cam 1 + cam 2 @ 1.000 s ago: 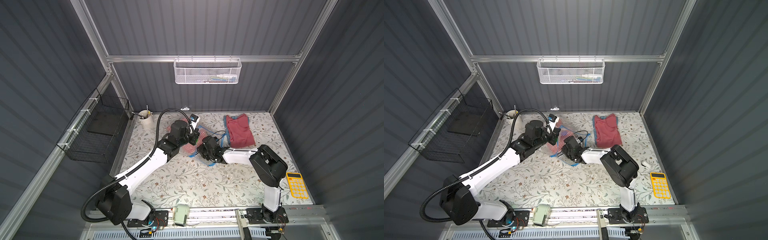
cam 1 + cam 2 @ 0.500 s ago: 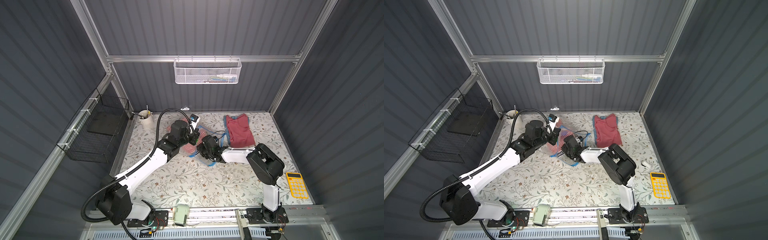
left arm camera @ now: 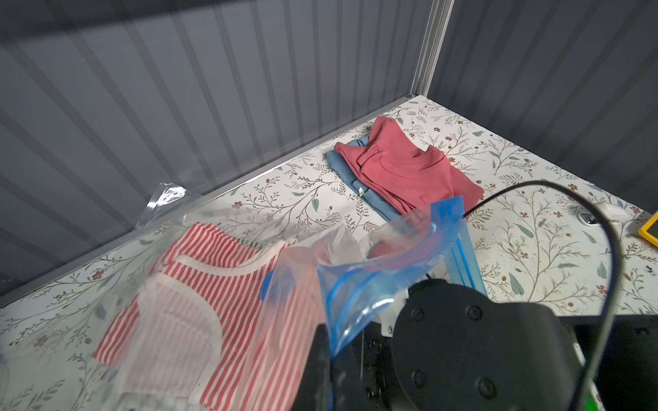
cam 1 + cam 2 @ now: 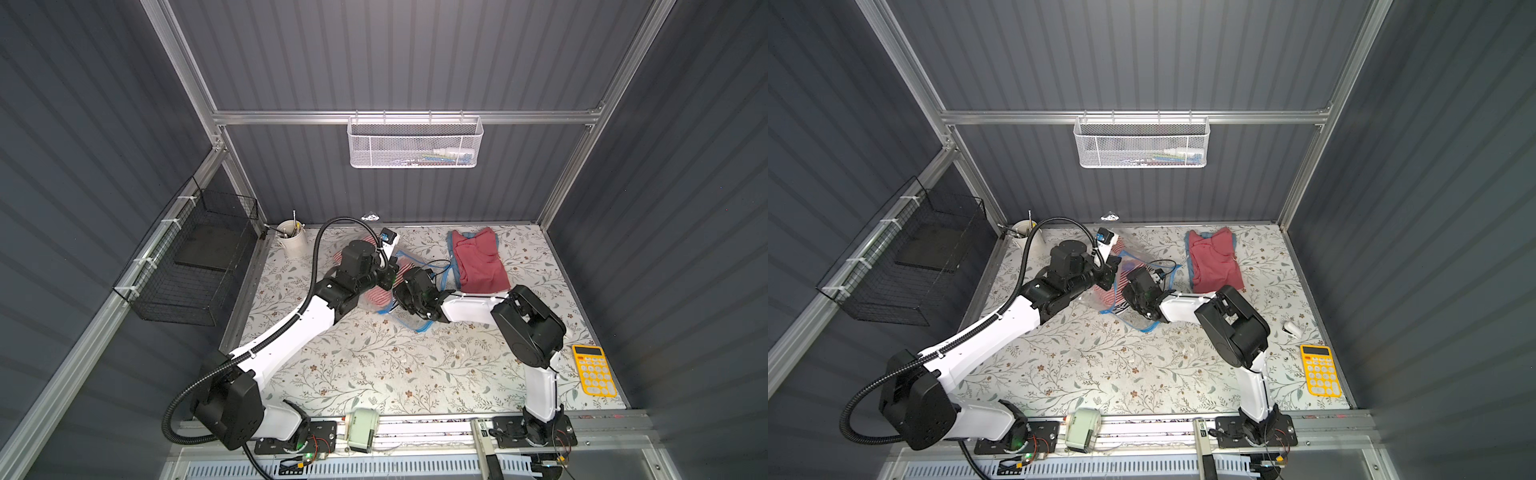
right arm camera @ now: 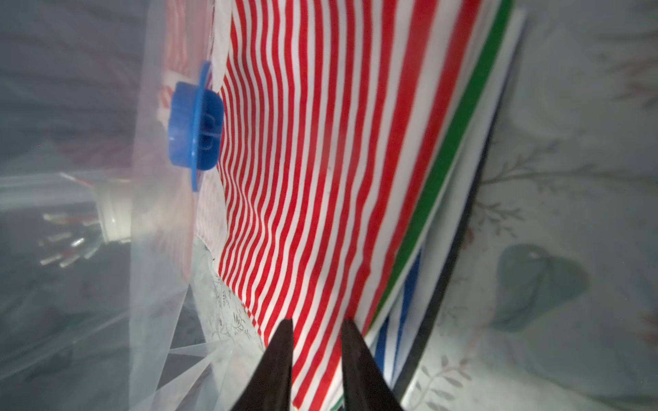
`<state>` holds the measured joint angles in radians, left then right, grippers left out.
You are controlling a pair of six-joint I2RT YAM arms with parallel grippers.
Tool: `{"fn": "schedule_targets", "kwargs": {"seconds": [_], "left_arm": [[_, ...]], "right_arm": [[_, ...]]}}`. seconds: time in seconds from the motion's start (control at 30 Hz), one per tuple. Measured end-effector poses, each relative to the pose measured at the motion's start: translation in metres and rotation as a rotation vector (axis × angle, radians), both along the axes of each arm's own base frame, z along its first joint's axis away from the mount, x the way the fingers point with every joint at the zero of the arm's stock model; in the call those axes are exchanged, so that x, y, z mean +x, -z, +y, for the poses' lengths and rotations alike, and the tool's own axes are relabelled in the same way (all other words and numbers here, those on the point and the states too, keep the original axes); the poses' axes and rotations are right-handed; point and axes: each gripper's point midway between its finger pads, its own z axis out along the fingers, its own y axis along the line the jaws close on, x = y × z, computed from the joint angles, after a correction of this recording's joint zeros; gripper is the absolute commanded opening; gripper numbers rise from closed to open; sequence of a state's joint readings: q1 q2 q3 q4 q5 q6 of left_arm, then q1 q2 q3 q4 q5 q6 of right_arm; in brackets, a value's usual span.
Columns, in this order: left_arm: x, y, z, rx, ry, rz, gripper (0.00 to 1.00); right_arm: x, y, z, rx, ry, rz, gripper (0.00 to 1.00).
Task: Take the tank top out of the vacuum bag
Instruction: Take out the tank top from the vacuum bag.
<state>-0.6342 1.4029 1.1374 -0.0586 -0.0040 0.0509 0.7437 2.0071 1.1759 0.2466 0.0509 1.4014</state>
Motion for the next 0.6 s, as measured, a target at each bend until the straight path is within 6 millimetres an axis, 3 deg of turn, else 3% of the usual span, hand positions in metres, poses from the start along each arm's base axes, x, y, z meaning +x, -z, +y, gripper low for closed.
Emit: {"fn": "schedule_targets", "kwargs": {"seconds": [0.6], "left_arm": [[0.0000,0.0000,0.0000,0.000,0.000,0.000,0.00]], "right_arm": [[-0.0033,0.0049,-0.0017,-0.016,-0.012,0.003,0.25]]}}
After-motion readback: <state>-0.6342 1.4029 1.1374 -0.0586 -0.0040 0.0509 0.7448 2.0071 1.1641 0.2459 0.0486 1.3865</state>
